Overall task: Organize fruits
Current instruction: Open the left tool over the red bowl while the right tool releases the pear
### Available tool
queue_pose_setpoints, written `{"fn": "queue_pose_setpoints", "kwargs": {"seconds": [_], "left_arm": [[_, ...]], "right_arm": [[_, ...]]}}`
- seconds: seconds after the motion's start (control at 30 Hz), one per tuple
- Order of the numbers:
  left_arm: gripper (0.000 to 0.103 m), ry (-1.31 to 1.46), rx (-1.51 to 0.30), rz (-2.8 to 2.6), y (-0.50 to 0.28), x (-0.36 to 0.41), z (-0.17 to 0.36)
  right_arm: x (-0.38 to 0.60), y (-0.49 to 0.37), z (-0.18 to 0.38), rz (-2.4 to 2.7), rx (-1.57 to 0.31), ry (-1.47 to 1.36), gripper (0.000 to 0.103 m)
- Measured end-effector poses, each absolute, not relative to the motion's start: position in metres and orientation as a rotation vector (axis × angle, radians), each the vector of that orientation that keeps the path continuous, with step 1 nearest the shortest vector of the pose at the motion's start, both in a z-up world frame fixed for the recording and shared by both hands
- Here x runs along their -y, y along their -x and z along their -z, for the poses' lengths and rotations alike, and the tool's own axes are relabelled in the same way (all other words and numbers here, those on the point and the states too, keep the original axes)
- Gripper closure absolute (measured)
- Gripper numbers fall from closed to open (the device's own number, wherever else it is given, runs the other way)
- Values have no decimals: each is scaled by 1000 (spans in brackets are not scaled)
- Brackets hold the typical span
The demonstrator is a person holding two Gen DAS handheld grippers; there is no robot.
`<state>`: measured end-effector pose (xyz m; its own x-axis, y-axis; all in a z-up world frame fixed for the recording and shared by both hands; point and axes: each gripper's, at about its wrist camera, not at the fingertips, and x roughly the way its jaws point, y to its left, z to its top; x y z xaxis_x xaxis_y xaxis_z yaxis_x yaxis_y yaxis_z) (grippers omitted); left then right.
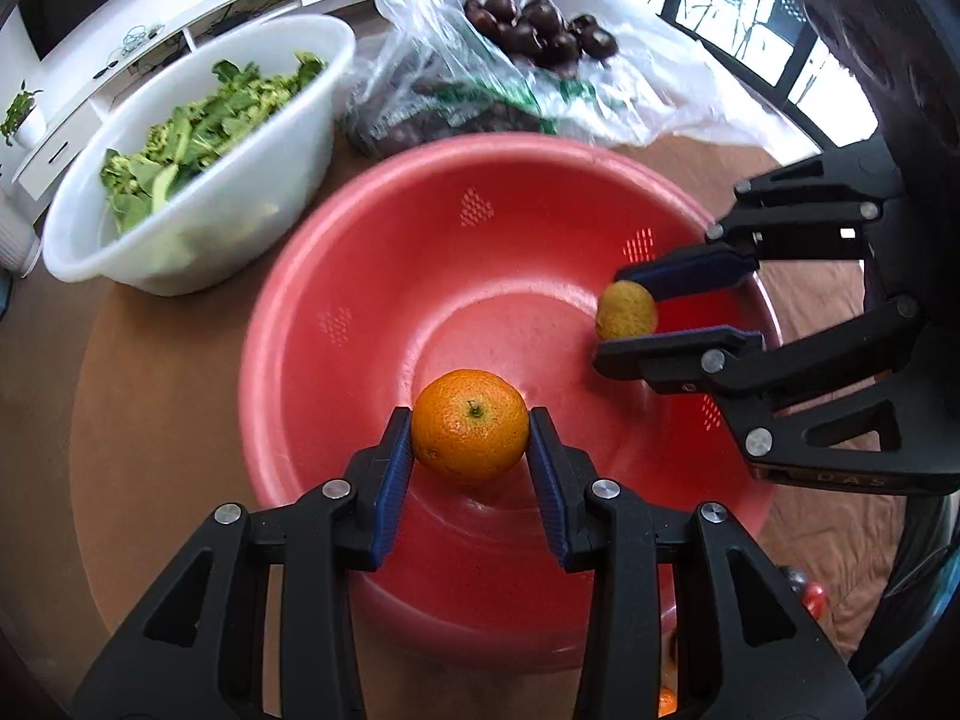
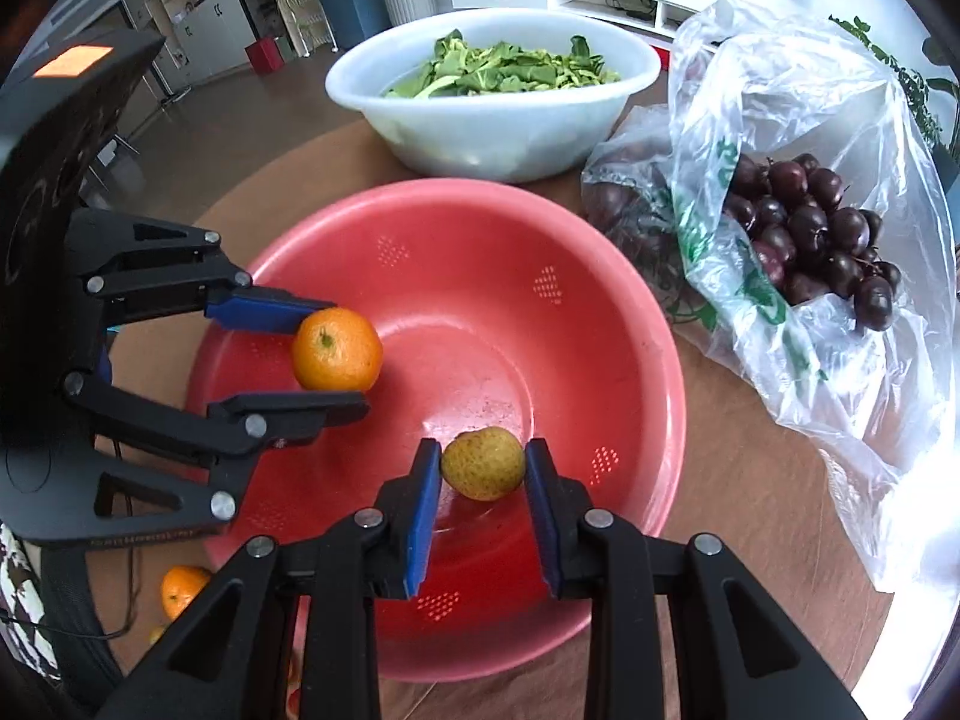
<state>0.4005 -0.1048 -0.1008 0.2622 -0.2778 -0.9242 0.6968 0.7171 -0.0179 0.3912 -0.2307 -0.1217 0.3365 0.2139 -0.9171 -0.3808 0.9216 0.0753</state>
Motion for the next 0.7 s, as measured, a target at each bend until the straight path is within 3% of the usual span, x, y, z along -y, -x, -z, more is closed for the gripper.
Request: {"fn": "queue_pose_setpoints", "kwargs": {"seconds": [0.4,0.53,0.7], "left_arm": [[65,-459,-1142,694,-396,110,107],[43,-466,-1116,685,-394,112,101],[42,-429,-1091,669,-391,109,86]], "right_arm": [[221,-394,124,-383,-1147,189,62],[225,-391,113,-368,-1130,175,57],[236,-373,87,-337,-1083,151,50]]}}
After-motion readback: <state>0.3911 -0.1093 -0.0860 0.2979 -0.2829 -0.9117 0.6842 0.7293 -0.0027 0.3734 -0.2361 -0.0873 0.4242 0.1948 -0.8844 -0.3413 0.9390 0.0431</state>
